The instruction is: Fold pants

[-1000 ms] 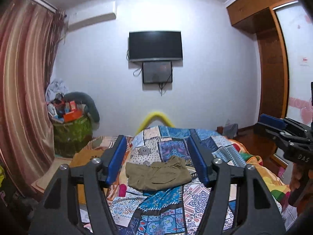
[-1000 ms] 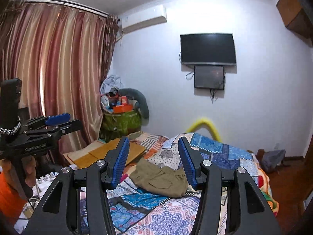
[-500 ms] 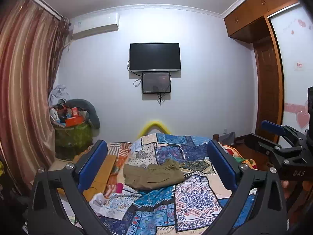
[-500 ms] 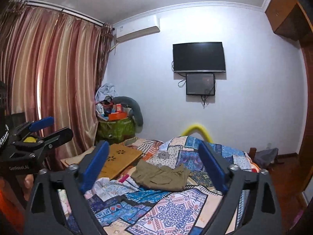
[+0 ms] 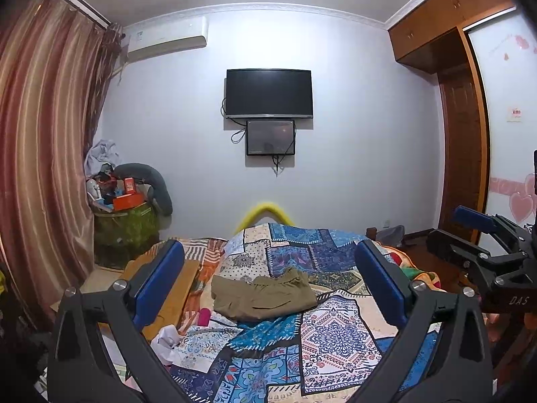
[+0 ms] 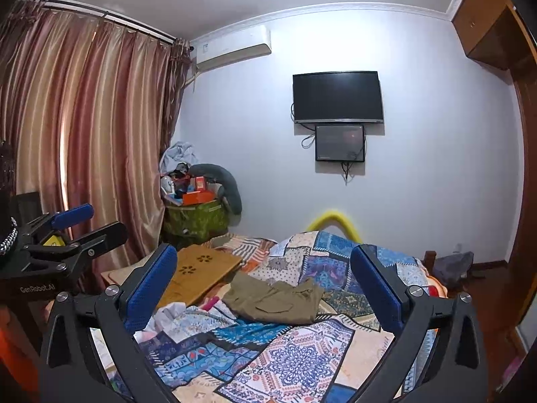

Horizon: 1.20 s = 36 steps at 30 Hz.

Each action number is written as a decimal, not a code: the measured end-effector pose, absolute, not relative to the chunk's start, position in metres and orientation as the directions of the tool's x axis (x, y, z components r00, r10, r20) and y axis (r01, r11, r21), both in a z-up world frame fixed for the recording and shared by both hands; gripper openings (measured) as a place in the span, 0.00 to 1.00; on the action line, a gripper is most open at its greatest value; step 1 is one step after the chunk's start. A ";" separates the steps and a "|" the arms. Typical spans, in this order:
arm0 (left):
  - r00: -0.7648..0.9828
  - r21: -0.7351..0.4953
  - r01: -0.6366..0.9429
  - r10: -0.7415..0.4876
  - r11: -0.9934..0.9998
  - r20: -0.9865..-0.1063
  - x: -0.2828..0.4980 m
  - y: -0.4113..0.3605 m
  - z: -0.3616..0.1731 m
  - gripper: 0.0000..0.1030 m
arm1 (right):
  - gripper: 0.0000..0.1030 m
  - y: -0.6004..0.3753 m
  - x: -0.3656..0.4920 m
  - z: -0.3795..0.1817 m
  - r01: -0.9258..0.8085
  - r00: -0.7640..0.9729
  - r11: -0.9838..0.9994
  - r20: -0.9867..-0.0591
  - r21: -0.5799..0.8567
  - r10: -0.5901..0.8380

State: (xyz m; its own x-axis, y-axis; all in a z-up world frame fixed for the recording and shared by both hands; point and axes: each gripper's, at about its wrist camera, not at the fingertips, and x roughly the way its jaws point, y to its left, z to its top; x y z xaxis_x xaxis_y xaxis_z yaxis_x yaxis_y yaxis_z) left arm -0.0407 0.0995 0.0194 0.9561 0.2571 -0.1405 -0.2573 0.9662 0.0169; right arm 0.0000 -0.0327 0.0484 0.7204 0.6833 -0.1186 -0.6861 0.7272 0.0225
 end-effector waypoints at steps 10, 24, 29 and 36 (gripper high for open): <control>0.958 0.011 -0.246 0.245 0.969 -0.147 -0.040 0.101 0.018 1.00 | 1.00 -0.037 -0.001 0.047 -0.680 0.725 0.733 -0.125 0.031 0.678; 0.956 0.003 -0.244 0.241 0.970 -0.168 -0.030 0.100 0.016 1.00 | 1.00 -0.044 0.000 0.046 -0.676 0.722 0.734 -0.140 0.064 0.678; 0.955 0.002 -0.246 0.243 0.969 -0.171 -0.029 0.100 0.016 1.00 | 1.00 -0.044 0.000 0.046 -0.672 0.724 0.737 -0.147 0.066 0.674; 0.954 -0.005 -0.244 0.239 0.970 -0.179 -0.027 0.101 0.014 1.00 | 1.00 -0.044 0.000 0.046 -0.674 0.723 0.736 -0.146 0.067 0.675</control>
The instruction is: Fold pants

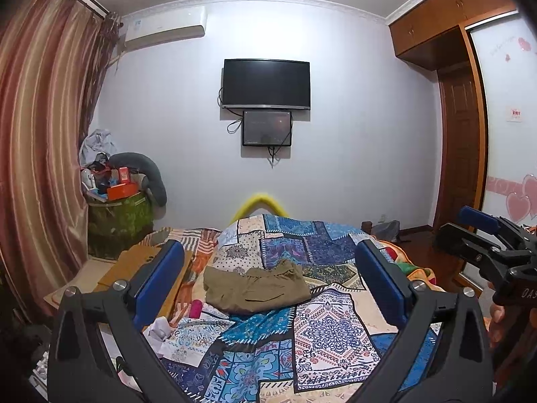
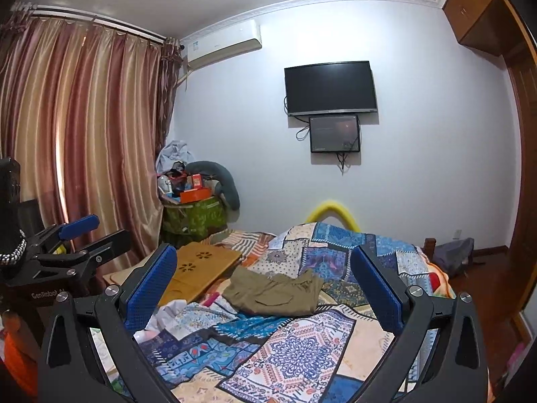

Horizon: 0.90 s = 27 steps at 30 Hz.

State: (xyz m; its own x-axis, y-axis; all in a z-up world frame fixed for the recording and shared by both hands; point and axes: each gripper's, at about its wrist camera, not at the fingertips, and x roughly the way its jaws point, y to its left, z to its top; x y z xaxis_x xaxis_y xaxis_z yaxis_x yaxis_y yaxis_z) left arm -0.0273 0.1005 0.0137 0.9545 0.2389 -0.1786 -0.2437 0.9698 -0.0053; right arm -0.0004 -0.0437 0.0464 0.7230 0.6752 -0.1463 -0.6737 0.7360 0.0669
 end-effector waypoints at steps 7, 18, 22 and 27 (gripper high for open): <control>0.956 -0.011 -0.236 0.231 0.972 -0.182 -0.027 0.103 0.012 1.00 | 1.00 -0.043 -0.001 0.047 -0.673 0.723 0.736 -0.146 0.076 0.676; 0.959 0.009 -0.221 0.219 0.975 -0.179 -0.027 0.097 0.011 1.00 | 1.00 -0.042 -0.001 0.046 -0.672 0.722 0.736 -0.151 0.081 0.676; 0.959 0.019 -0.216 0.216 0.976 -0.182 -0.026 0.094 0.011 1.00 | 1.00 -0.044 0.000 0.045 -0.670 0.723 0.737 -0.149 0.087 0.674; 0.961 0.014 -0.210 0.209 0.978 -0.183 -0.028 0.094 0.011 1.00 | 1.00 -0.045 0.000 0.045 -0.670 0.722 0.737 -0.151 0.088 0.675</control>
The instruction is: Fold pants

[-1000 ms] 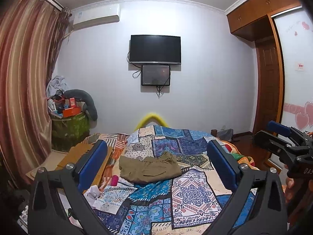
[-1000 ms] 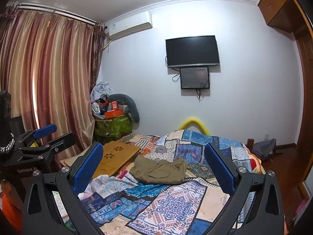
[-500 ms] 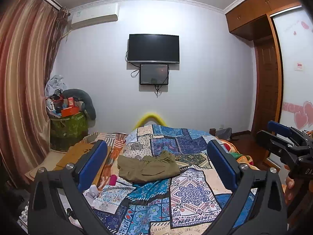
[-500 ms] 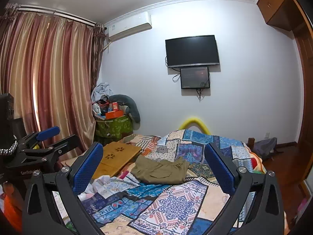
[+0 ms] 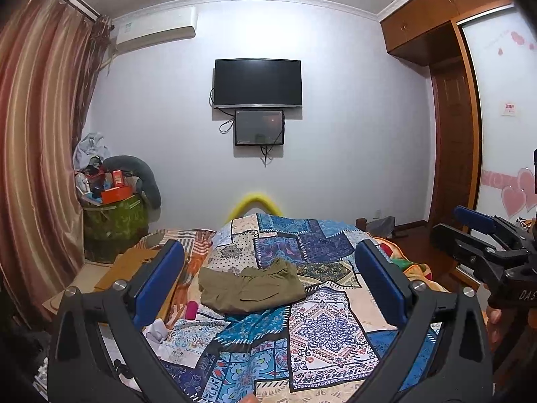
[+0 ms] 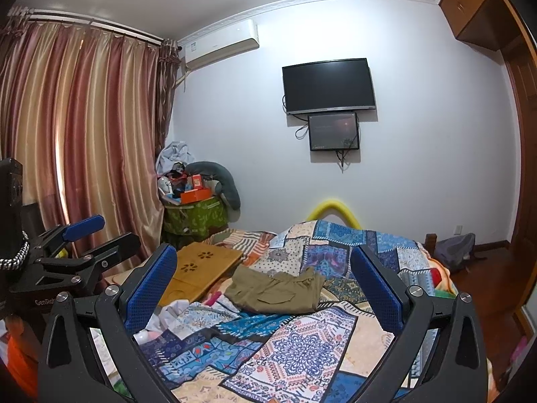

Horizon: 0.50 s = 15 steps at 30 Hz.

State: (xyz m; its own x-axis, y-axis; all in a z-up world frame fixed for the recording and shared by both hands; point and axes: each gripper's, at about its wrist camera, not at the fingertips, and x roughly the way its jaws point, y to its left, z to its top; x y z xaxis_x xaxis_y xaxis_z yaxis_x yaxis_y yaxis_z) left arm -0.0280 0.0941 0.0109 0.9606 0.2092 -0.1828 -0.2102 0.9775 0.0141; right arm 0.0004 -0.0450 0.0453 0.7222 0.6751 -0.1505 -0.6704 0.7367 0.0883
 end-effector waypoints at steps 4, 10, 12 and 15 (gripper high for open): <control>0.961 0.014 -0.204 0.203 0.979 -0.185 -0.028 0.093 0.011 1.00 | 1.00 -0.045 0.001 0.044 -0.669 0.723 0.738 -0.153 0.089 0.674; 0.962 0.015 -0.191 0.190 0.981 -0.196 -0.026 0.091 0.010 1.00 | 1.00 -0.046 0.001 0.043 -0.669 0.722 0.738 -0.156 0.094 0.674; 0.961 0.021 -0.197 0.197 0.980 -0.196 -0.025 0.090 0.010 1.00 | 1.00 -0.045 0.001 0.043 -0.668 0.722 0.738 -0.159 0.093 0.673; 0.959 0.034 -0.201 0.203 0.979 -0.197 -0.024 0.090 0.009 1.00 | 1.00 -0.044 0.002 0.042 -0.669 0.720 0.737 -0.164 0.094 0.674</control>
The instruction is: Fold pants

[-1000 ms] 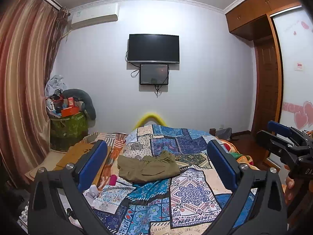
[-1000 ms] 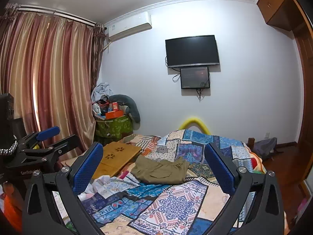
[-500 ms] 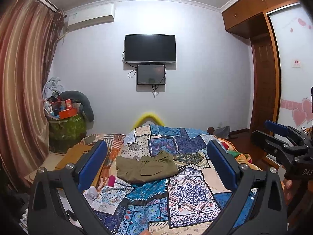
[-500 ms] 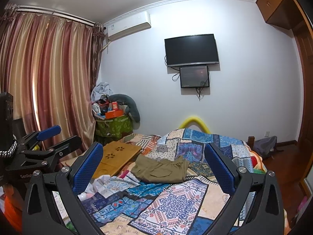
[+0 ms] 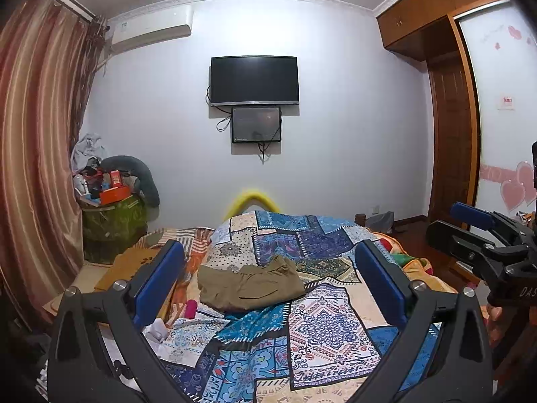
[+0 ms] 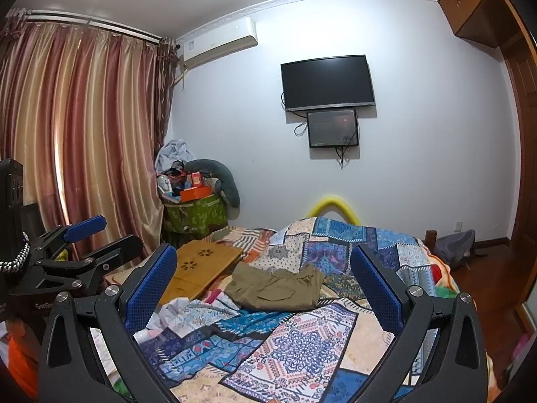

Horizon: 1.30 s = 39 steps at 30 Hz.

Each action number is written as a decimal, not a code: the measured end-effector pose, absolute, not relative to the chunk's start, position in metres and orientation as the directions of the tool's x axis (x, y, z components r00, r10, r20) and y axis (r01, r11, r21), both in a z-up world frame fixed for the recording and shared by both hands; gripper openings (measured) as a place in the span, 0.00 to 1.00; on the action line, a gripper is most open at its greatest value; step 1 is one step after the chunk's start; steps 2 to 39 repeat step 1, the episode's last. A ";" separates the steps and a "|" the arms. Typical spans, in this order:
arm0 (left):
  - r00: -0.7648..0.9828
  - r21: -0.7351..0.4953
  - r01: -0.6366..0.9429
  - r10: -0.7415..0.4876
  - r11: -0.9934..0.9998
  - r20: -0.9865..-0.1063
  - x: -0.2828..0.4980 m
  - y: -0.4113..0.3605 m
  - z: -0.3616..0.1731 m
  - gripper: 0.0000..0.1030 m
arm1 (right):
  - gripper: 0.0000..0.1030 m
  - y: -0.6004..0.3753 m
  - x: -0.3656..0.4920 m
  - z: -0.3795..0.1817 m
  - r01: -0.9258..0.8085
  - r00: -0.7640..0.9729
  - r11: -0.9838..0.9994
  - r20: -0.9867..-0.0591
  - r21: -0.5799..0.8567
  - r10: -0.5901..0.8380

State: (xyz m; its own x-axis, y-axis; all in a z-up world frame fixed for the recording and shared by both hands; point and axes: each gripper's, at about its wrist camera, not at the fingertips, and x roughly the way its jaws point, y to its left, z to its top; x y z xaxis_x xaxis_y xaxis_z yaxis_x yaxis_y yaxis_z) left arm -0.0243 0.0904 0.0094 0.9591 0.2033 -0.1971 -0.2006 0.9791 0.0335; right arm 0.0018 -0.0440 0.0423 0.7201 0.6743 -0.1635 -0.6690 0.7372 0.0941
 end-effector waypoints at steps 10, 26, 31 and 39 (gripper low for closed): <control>0.959 0.034 -0.200 0.203 0.979 -0.199 -0.024 0.091 0.009 1.00 | 1.00 -0.044 0.002 0.042 -0.669 0.720 0.738 -0.165 0.094 0.674; 0.959 0.034 -0.200 0.203 0.979 -0.199 -0.024 0.091 0.009 1.00 | 1.00 -0.044 0.002 0.042 -0.669 0.720 0.738 -0.165 0.094 0.674; 0.959 0.034 -0.200 0.203 0.979 -0.199 -0.024 0.091 0.009 1.00 | 1.00 -0.044 0.002 0.042 -0.669 0.720 0.738 -0.165 0.094 0.674; 0.959 0.034 -0.200 0.203 0.979 -0.199 -0.024 0.091 0.009 1.00 | 1.00 -0.044 0.002 0.042 -0.669 0.720 0.738 -0.165 0.094 0.674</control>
